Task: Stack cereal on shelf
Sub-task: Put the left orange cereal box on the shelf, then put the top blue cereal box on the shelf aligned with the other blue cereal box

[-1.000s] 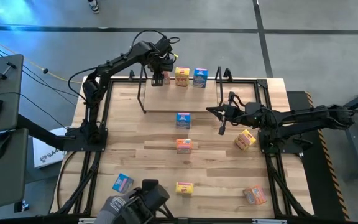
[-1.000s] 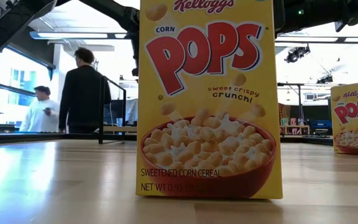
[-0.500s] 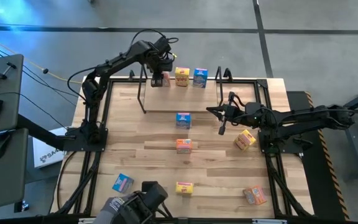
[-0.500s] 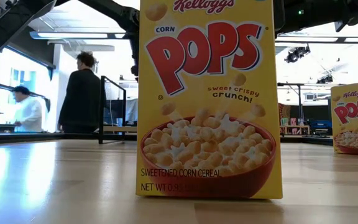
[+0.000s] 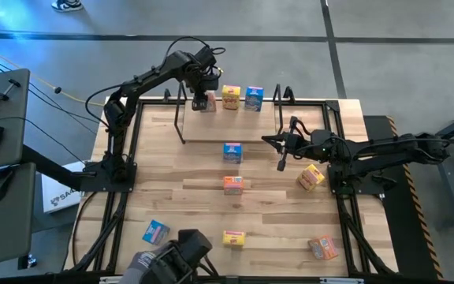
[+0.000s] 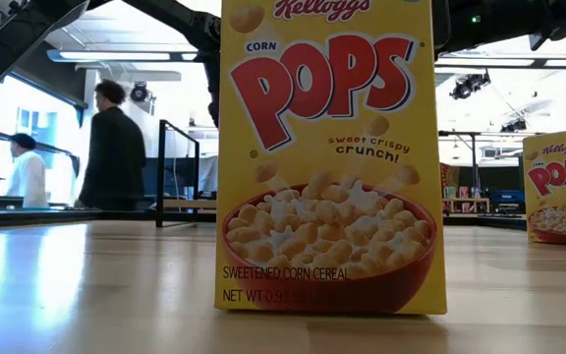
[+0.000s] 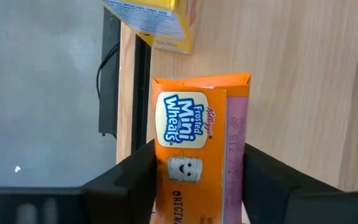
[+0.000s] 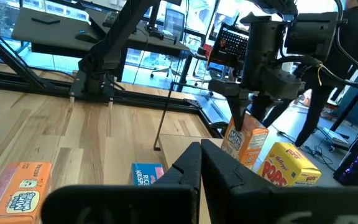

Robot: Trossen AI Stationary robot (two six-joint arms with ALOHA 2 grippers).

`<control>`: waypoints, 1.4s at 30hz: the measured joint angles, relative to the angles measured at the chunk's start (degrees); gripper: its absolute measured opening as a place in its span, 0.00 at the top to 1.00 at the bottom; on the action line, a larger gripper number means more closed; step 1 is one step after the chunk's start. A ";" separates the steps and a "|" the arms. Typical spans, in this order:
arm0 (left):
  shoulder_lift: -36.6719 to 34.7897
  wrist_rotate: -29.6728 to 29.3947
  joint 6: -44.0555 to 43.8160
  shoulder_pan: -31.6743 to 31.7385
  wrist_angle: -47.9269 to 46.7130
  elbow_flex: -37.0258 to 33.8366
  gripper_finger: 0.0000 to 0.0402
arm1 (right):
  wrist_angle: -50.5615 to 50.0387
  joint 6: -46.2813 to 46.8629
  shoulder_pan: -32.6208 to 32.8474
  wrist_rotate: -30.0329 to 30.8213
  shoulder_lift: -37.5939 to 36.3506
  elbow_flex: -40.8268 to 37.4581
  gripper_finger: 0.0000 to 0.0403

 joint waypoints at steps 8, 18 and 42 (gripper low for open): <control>-0.17 -2.64 -0.86 0.00 0.56 -0.07 0.43 | 0.00 0.00 0.00 0.00 0.02 0.00 1.00; -7.52 -2.75 -2.18 -0.43 0.77 -0.09 0.44 | 0.02 0.83 0.00 0.00 0.02 0.00 1.00; -62.78 5.43 -28.01 -16.39 77.75 -76.46 0.99 | -6.10 7.94 0.21 2.27 9.53 7.43 0.59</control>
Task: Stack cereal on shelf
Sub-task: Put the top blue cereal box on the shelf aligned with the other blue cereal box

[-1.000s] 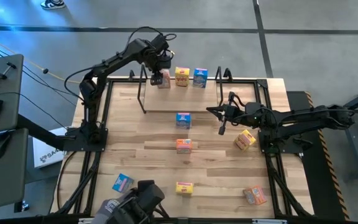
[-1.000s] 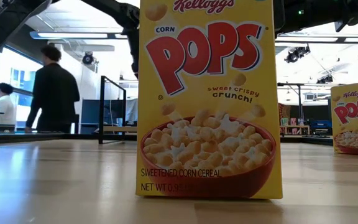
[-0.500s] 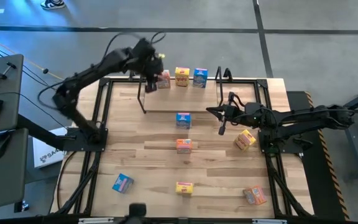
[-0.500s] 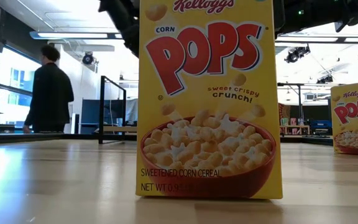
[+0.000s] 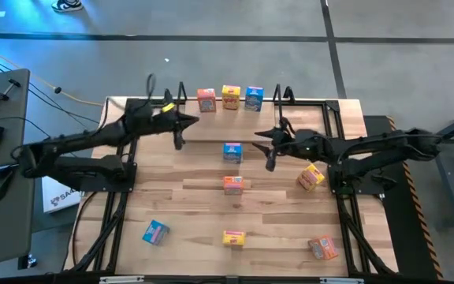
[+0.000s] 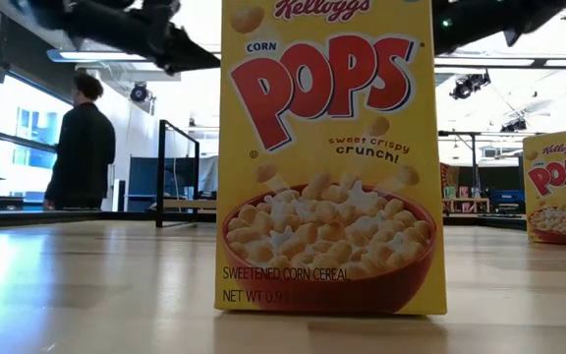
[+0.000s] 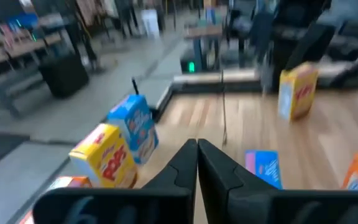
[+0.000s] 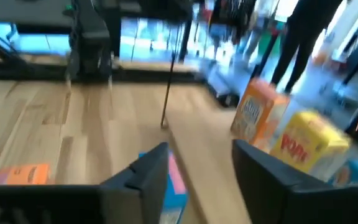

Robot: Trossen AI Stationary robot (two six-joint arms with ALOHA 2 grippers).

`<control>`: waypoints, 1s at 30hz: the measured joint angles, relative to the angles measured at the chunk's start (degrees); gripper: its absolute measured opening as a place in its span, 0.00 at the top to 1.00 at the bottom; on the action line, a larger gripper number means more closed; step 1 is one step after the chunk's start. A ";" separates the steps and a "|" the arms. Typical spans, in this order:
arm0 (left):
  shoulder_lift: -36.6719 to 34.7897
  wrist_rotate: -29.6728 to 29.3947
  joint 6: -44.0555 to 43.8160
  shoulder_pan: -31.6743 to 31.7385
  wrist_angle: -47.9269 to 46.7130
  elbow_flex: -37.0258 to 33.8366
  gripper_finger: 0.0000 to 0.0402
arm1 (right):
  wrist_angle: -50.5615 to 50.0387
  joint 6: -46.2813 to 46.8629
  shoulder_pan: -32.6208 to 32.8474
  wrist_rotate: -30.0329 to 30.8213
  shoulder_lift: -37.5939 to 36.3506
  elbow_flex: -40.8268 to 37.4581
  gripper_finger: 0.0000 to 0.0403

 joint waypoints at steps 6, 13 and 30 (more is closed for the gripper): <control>-7.56 -0.08 -3.05 -0.65 8.74 -9.22 0.99 | -31.70 14.03 3.38 2.42 0.09 11.49 0.43; -10.09 -0.33 -3.91 -0.63 10.68 -13.65 0.99 | -76.14 44.14 10.37 4.57 -0.08 24.97 0.36; -10.02 -0.55 -6.07 -0.68 17.00 -17.31 0.99 | -93.37 72.59 14.69 -7.70 -0.18 15.35 0.31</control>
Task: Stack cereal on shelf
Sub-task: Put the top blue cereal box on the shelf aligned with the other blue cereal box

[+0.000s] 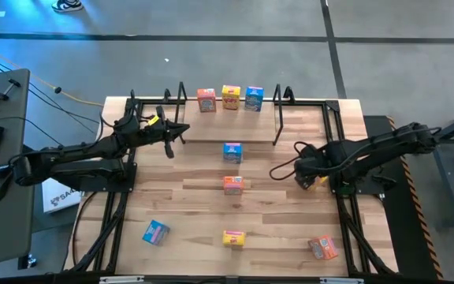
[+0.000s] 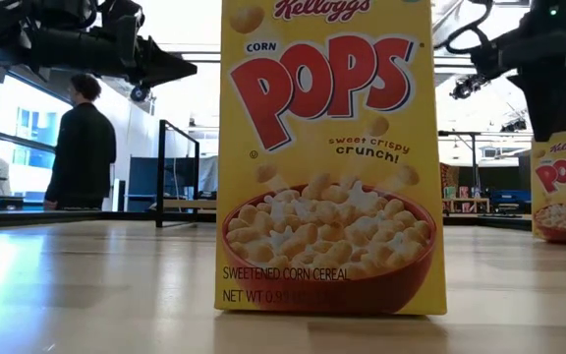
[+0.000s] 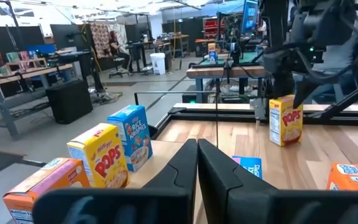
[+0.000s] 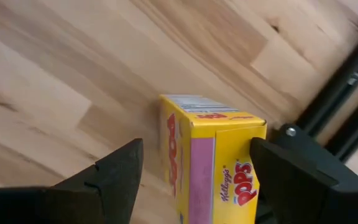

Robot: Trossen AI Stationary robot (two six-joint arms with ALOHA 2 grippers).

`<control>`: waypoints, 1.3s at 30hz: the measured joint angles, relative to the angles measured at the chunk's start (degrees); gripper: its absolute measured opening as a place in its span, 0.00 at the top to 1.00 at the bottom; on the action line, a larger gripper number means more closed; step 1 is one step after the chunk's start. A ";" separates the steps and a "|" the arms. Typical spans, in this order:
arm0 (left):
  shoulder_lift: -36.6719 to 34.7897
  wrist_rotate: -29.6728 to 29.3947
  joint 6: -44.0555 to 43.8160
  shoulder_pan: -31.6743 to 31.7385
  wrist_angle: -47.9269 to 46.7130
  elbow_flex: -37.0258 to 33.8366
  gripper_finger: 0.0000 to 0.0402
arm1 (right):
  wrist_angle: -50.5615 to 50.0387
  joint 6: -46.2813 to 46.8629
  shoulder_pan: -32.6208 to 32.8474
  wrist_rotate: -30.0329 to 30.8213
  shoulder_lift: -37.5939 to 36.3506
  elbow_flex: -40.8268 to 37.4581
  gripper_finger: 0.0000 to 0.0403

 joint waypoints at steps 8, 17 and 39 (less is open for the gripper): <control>0.02 -0.02 -0.02 0.00 -0.02 0.00 0.99 | 1.45 1.27 0.00 -0.28 -0.02 -0.18 0.33; 0.02 -0.04 -0.07 0.00 -0.14 0.00 0.99 | 4.58 -1.87 0.02 1.77 0.07 3.90 0.33; 0.02 -0.07 -0.44 0.02 -0.96 0.09 0.99 | 57.88 -59.50 -19.04 -4.65 16.32 10.30 0.30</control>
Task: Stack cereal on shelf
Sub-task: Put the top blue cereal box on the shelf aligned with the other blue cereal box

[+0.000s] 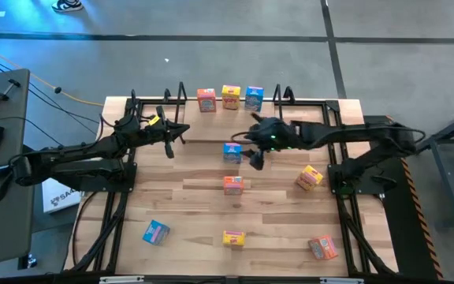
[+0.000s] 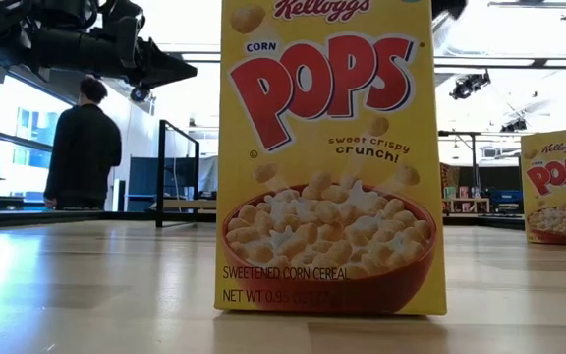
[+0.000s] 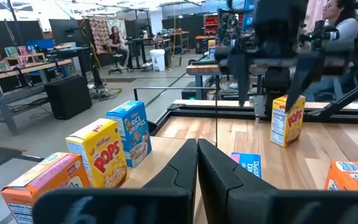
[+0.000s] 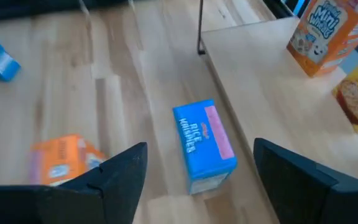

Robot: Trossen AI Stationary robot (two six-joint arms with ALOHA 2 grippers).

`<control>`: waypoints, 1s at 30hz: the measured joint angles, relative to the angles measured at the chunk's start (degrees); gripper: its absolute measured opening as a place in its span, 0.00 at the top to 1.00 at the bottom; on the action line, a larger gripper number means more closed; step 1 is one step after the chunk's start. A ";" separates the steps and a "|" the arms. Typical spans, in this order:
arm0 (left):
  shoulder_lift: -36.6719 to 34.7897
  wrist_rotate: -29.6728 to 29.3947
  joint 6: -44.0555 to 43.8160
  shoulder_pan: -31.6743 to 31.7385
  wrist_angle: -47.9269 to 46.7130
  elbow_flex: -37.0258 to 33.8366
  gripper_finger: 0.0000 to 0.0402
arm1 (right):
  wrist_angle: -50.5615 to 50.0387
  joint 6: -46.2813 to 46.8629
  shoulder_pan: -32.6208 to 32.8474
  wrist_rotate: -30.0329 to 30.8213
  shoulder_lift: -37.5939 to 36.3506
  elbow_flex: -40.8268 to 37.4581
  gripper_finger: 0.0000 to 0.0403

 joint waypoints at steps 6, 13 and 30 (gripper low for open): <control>0.00 0.00 0.03 0.00 -0.13 0.00 0.99 | -1.84 -7.41 -1.61 -1.53 8.81 7.31 0.18; 0.00 0.00 0.07 0.00 -0.66 0.00 0.99 | -13.25 -11.40 -4.14 -6.47 19.75 18.14 0.17; 0.00 0.00 0.24 0.00 -1.51 0.00 0.99 | -22.54 -12.49 -4.92 -9.27 28.16 26.00 0.58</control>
